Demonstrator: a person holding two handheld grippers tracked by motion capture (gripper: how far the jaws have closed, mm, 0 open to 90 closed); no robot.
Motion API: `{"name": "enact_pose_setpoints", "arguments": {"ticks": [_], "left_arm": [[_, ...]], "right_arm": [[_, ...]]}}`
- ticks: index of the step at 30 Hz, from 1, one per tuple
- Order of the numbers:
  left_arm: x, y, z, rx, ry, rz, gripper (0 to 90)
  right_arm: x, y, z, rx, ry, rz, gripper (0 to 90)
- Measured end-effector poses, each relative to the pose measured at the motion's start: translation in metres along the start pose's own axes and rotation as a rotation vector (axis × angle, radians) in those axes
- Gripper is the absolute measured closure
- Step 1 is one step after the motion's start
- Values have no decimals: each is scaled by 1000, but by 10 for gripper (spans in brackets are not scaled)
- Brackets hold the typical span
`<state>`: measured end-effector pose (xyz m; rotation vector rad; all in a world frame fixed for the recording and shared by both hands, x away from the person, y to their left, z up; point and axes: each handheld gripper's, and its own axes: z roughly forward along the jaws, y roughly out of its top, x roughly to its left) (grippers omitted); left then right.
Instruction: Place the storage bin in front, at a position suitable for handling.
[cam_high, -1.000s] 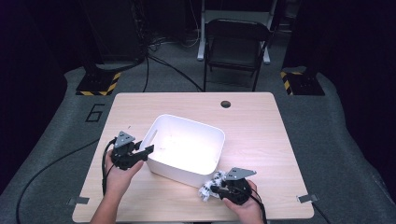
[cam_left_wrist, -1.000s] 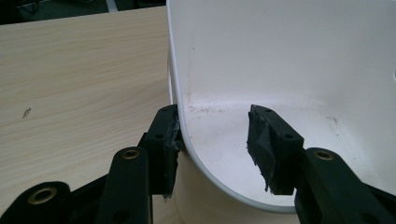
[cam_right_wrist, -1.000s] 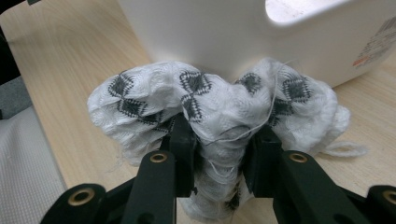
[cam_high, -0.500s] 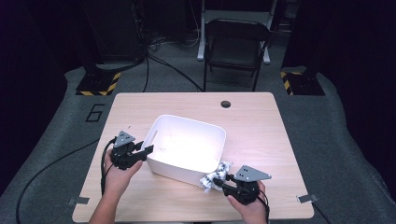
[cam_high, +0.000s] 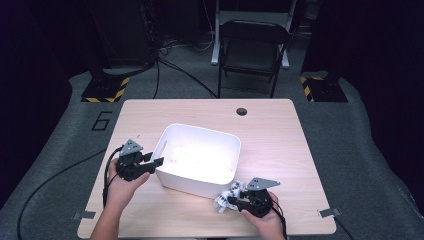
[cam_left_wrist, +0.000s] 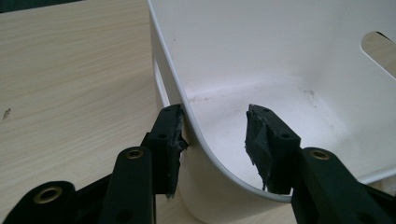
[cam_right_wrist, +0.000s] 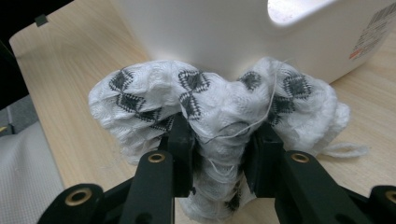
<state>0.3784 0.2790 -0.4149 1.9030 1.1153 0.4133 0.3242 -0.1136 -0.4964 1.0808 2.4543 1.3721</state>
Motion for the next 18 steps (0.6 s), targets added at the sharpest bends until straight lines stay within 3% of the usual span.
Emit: {"name": "enact_pose_setpoints", "arguments": {"ticks": [5,10,13,18], "left_arm": [[4,1,-4,43,-48,2,554],[6,2,-6,85,-88,63,493],[7,2,-5,74,-91,74,484],[7,3,-5,-12,-82,63,457]], "right_arm": [[0,-1,-1,1,-19,0,673],[-4,-1,-3,-4,-30,1,673],[-4,-1,-4,-8,-38,2,674],[-4,-1,-4,-9,-41,1,674]]}}
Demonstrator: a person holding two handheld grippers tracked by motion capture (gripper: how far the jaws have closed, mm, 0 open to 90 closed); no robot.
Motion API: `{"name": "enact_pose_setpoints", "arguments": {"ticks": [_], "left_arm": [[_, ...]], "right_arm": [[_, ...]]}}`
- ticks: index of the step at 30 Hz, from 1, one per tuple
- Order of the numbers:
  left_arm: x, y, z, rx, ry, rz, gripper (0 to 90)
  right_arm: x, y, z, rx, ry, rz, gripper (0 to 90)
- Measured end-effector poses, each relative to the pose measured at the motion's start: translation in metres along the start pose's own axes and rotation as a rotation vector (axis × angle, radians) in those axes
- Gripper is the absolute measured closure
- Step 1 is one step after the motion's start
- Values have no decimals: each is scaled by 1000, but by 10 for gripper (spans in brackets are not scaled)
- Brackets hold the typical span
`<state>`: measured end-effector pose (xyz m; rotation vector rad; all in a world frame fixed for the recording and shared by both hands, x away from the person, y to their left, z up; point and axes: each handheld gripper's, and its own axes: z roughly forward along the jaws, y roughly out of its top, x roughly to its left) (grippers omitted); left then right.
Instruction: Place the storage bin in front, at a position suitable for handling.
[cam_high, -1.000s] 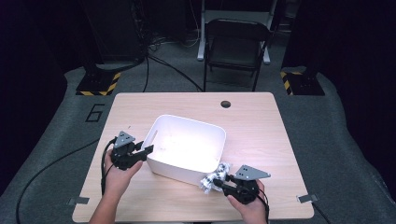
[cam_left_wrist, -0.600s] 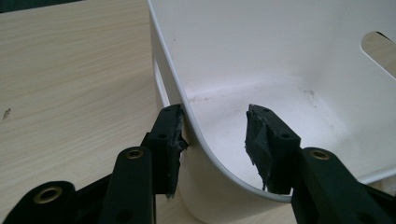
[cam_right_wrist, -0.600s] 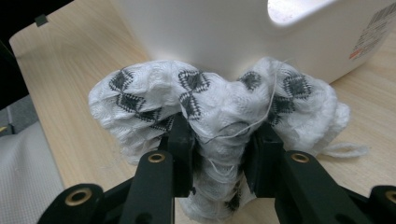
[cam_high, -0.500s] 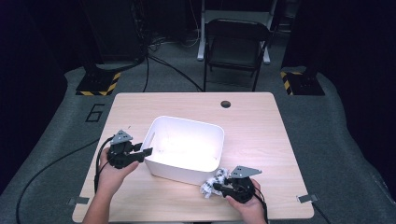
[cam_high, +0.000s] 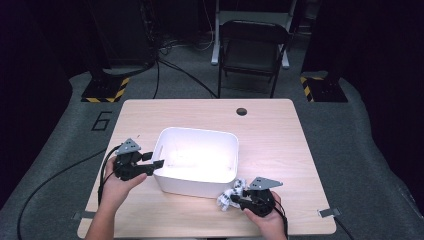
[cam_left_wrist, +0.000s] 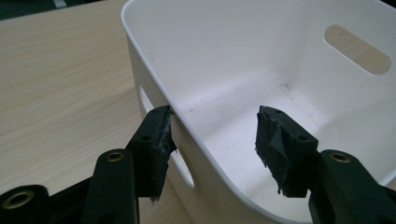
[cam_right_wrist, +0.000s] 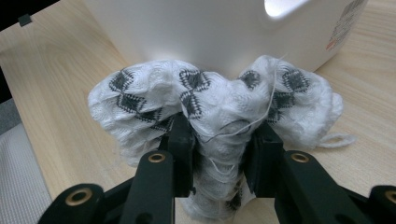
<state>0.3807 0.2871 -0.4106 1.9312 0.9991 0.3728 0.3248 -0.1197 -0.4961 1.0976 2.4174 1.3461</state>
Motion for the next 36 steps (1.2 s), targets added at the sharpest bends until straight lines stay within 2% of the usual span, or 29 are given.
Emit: {"name": "enact_pose_setpoints", "arguments": {"ticks": [2,6,9,10,13,18,20,23,27,29,32,34,36], "left_arm": [[1,-2,3,-26,14,6,463],[-1,-4,7,13,43,14,527],[-2,-4,6,26,32,10,553],[-3,-5,7,18,32,1,553],[-3,-4,5,28,6,-6,548],[-7,-4,6,28,17,-1,541],[-10,-3,6,35,23,9,542],[-13,-3,7,34,28,8,541],[-17,-5,6,30,33,8,536],[-21,-5,5,34,45,32,536],[-26,-6,5,29,59,42,538],[-27,-7,5,15,60,24,539],[-27,-9,5,-5,59,6,542]], "right_arm": [[0,0,0,-1,-1,-1,674],[0,0,0,-8,-8,-7,674],[-1,-1,-1,-8,-23,-5,674],[-2,-1,-1,-9,-24,-2,674],[-6,-1,-2,-14,-25,11,674],[-9,-2,-2,-20,-38,20,674],[-8,-1,-3,-28,-48,10,674],[-6,2,-8,-57,-50,7,674],[-4,8,-17,-123,-62,6,674],[-3,12,-24,-164,-62,11,674],[0,21,-35,-209,-70,-5,673],[-2,23,-36,-210,-65,-16,673],[-5,22,-34,-216,-48,-3,669]]}}
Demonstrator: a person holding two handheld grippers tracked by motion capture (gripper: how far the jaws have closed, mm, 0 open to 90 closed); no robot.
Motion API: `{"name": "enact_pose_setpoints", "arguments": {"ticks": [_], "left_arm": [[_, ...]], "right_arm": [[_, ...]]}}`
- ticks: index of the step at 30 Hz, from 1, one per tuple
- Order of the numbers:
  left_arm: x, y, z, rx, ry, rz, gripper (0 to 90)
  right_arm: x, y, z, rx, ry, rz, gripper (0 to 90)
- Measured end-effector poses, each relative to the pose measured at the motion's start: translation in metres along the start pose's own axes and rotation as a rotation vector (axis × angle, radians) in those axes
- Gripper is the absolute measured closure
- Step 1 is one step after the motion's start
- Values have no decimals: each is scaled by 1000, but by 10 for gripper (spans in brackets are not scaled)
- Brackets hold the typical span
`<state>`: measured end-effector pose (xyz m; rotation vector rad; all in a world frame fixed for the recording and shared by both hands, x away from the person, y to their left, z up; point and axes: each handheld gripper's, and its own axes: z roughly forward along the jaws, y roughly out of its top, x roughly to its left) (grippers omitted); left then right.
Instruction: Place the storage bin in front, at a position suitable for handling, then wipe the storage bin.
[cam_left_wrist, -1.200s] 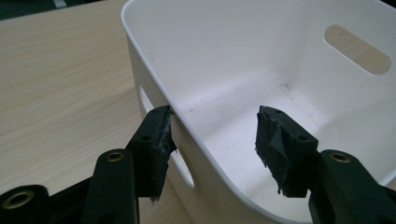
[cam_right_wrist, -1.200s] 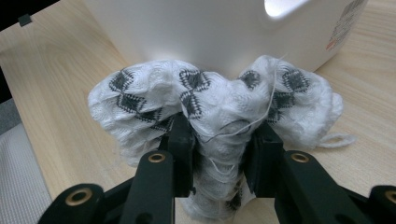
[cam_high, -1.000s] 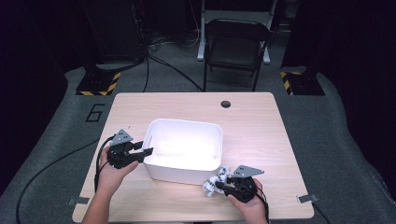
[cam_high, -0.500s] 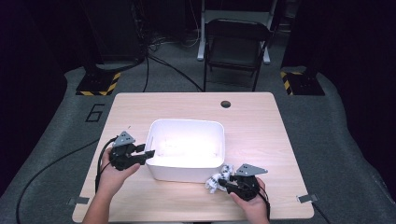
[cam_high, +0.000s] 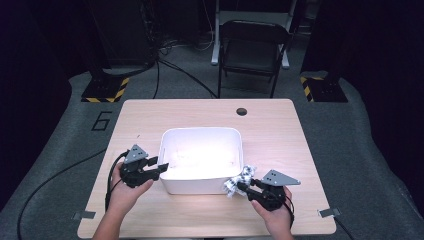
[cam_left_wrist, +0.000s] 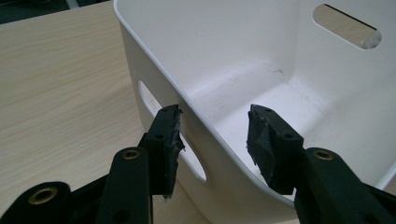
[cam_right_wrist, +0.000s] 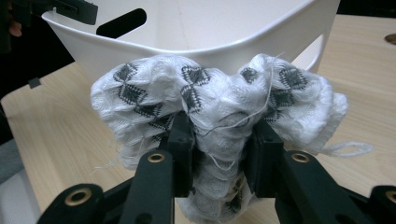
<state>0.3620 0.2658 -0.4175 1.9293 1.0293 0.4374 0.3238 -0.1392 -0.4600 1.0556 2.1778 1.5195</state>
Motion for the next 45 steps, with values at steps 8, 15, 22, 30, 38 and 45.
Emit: {"name": "enact_pose_setpoints", "arguments": {"ticks": [8,15,22,30,38,45], "left_arm": [[-3,-1,0,-11,19,-11,545],[-4,0,-1,3,23,0,545],[-7,1,0,16,29,-1,544],[-6,1,2,4,15,-28,539],[-9,1,2,6,4,-11,539],[-8,2,3,12,-1,-7,538]], "right_arm": [[-8,-14,20,156,-4,-2,659],[-18,-25,36,256,20,31,655],[-15,-27,34,267,-6,15,658],[-5,-4,5,31,-10,2,663],[0,7,-11,-35,-11,-6,662],[-9,-4,0,38,6,24,652]]}}
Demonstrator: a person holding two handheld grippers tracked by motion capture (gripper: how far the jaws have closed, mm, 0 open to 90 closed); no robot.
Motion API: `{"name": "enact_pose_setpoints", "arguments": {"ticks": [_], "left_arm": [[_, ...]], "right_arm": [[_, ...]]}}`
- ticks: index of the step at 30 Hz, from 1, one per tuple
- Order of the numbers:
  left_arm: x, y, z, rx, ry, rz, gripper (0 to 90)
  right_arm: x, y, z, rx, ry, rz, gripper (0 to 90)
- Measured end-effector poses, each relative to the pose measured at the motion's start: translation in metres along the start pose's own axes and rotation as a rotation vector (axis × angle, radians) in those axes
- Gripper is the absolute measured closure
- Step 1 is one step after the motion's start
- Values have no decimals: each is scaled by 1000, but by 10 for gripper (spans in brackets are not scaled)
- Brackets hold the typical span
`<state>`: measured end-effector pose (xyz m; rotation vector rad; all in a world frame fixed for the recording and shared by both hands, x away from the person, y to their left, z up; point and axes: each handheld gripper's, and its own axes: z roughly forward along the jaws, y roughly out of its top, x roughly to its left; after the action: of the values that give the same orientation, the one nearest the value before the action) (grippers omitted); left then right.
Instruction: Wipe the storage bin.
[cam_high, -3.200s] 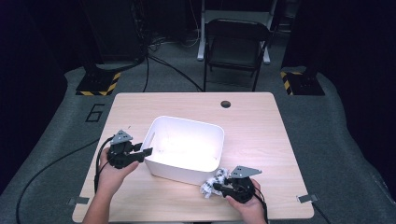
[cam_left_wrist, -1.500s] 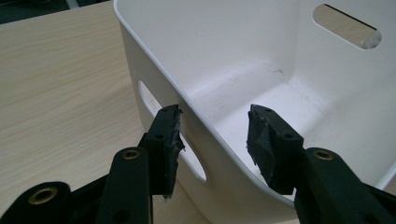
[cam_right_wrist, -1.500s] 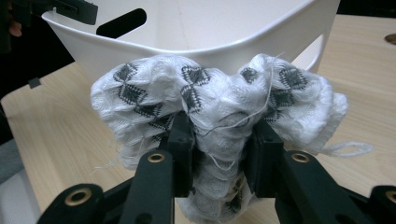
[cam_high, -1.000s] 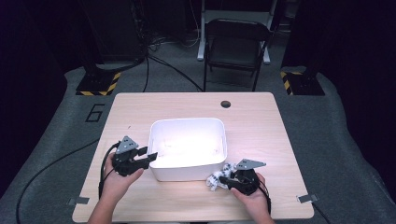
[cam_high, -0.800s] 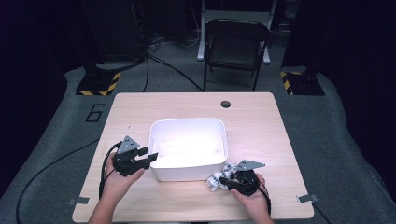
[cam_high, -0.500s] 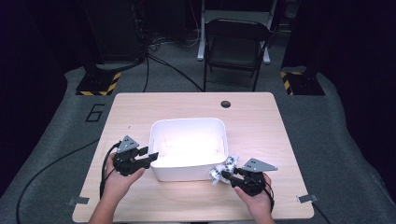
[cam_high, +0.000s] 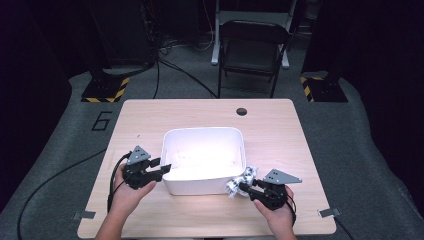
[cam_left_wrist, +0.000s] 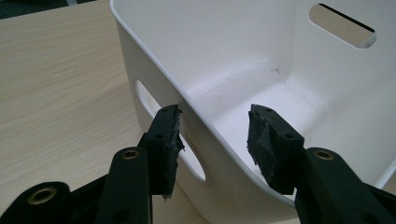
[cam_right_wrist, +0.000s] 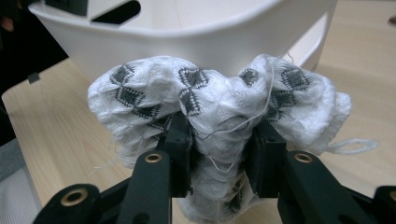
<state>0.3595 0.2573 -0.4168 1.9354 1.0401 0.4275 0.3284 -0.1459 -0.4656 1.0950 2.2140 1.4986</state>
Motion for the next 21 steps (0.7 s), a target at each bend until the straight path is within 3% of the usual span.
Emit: {"name": "enact_pose_setpoints", "arguments": {"ticks": [3,11,17,21], "left_arm": [[0,0,0,3,-2,0,536],[0,2,2,5,1,1,534],[0,2,2,6,-1,-7,531],[0,2,2,10,0,-3,532]], "right_arm": [[-3,-7,9,72,0,17,649],[-7,-20,24,185,-18,11,653],[-6,-20,24,185,-30,3,653],[-4,-16,18,142,-25,9,653]]}}
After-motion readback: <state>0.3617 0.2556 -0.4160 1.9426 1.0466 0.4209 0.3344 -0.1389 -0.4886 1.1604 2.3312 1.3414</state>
